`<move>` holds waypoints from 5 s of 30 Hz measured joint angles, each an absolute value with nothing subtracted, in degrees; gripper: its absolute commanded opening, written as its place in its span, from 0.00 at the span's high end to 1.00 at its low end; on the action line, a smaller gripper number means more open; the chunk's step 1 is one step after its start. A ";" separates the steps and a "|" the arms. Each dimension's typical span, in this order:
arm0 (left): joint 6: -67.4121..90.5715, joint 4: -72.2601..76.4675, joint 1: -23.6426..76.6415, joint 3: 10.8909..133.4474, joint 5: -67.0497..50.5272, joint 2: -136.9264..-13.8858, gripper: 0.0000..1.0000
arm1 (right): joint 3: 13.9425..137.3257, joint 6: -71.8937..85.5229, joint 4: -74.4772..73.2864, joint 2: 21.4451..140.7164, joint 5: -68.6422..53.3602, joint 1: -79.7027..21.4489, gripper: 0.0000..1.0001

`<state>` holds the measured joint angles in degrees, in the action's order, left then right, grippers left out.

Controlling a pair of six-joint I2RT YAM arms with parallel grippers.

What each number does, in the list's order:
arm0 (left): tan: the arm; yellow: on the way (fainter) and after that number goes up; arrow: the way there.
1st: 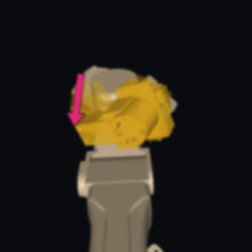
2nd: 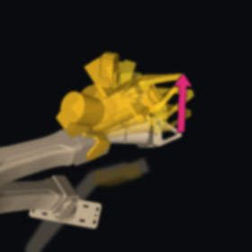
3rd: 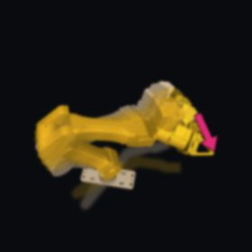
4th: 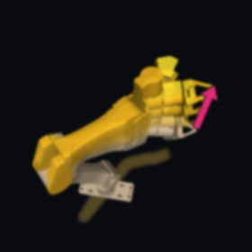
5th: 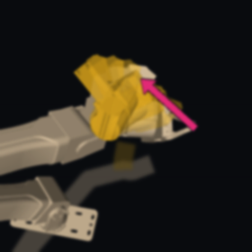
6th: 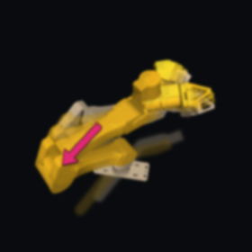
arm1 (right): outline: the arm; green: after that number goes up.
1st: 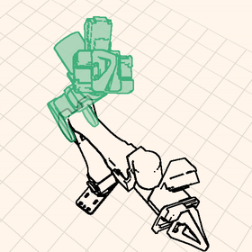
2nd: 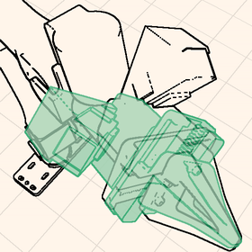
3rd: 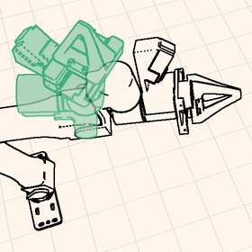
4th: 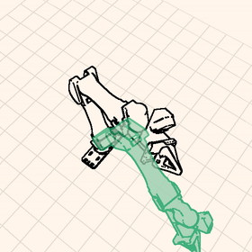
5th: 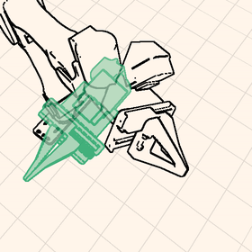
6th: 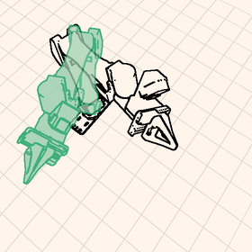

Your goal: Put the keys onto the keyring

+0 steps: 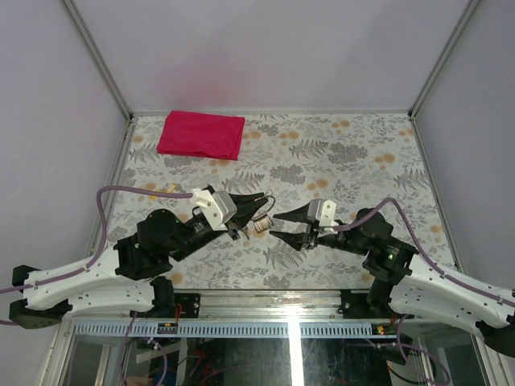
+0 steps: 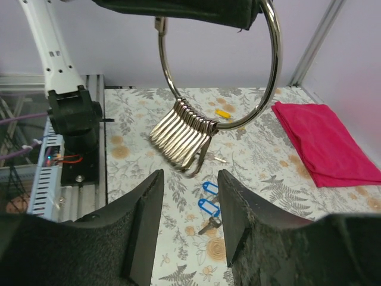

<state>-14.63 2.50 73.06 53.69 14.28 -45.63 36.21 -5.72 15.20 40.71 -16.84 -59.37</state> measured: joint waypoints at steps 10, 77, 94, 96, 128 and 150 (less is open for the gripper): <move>-13.74 2.81 73.08 53.69 13.61 -46.44 1.00 | 35.38 -10.09 22.24 45.01 -13.69 -59.37 0.62; -12.69 3.01 73.06 54.41 11.79 -46.63 1.00 | 34.28 -9.26 31.20 48.36 -7.99 -59.37 0.58; -12.23 3.53 73.06 54.43 11.81 -47.09 1.00 | 33.82 -7.99 35.24 49.30 -8.25 -59.37 0.98; -12.21 3.62 72.97 54.43 11.84 -47.09 1.00 | 33.74 -8.19 35.31 49.25 -8.25 -59.37 1.00; -3.51 4.23 72.71 53.84 14.94 -44.34 0.28 | 49.95 -50.78 -11.49 39.83 4.69 -59.83 1.00; -12.60 19.90 72.71 39.05 8.91 -45.74 0.17 | 78.83 -7.11 -47.68 56.80 0.86 -59.83 1.00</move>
<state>-12.60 19.90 72.71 39.05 8.91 -45.74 78.83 -7.11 -47.68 56.80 0.86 -59.83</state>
